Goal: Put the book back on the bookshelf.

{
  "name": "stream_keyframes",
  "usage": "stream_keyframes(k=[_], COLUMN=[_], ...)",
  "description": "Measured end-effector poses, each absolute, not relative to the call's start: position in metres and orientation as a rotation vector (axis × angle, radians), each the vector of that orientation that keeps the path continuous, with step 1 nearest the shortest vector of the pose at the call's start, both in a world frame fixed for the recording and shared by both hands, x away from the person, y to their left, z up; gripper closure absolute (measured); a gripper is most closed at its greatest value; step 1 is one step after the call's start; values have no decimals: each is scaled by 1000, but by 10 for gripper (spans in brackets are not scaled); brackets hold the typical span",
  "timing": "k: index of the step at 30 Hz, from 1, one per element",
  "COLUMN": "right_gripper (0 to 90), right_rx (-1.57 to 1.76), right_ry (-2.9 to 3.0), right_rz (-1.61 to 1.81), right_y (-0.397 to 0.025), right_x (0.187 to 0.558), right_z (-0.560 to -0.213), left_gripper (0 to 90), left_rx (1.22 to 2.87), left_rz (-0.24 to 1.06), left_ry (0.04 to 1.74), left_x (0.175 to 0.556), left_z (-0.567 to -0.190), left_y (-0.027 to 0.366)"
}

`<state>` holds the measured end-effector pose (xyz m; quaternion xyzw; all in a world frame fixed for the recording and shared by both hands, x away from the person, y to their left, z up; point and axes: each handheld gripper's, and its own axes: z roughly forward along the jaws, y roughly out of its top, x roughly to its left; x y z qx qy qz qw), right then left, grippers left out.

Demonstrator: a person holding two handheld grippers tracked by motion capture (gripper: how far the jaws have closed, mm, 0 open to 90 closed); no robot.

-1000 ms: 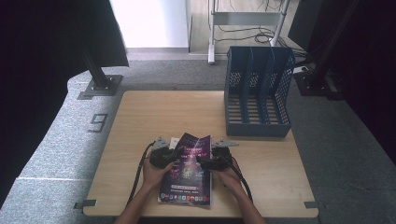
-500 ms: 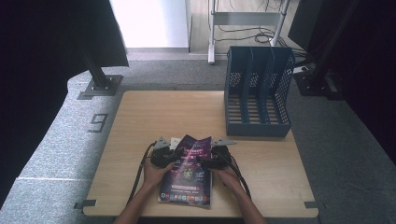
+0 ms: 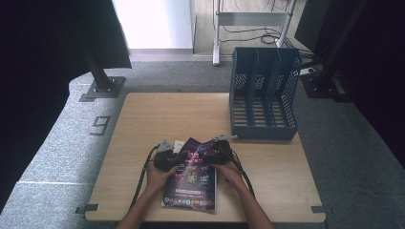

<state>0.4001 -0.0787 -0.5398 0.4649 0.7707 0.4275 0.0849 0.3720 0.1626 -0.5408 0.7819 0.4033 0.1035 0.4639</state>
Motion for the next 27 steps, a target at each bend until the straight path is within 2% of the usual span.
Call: stream_keyframes(k=[9, 14, 19, 24, 26, 27], right_gripper=[417, 439, 497, 595, 676, 680], right_rx=[1375, 1386, 1412, 1450, 1444, 1408], right_ry=[2302, 2308, 2330, 2325, 2327, 2330], right_rz=[1290, 1305, 1313, 1335, 1373, 1383], right_y=[-84, -85, -87, -91, -95, -95], right_x=[413, 415, 415, 414, 413, 412], right_z=[-542, -544, -545, -540, -537, -534], left_gripper=[855, 855, 852, 845, 845, 845], left_rx=[1920, 1918, 1916, 1894, 1892, 1888], left_rz=[251, 248, 252, 242, 238, 236], left_ry=[992, 993, 996, 987, 985, 983], left_x=[372, 372, 372, 371, 371, 371], left_z=[-541, -540, -540, -537, -536, -535], left_y=[163, 163, 164, 167, 168, 168])
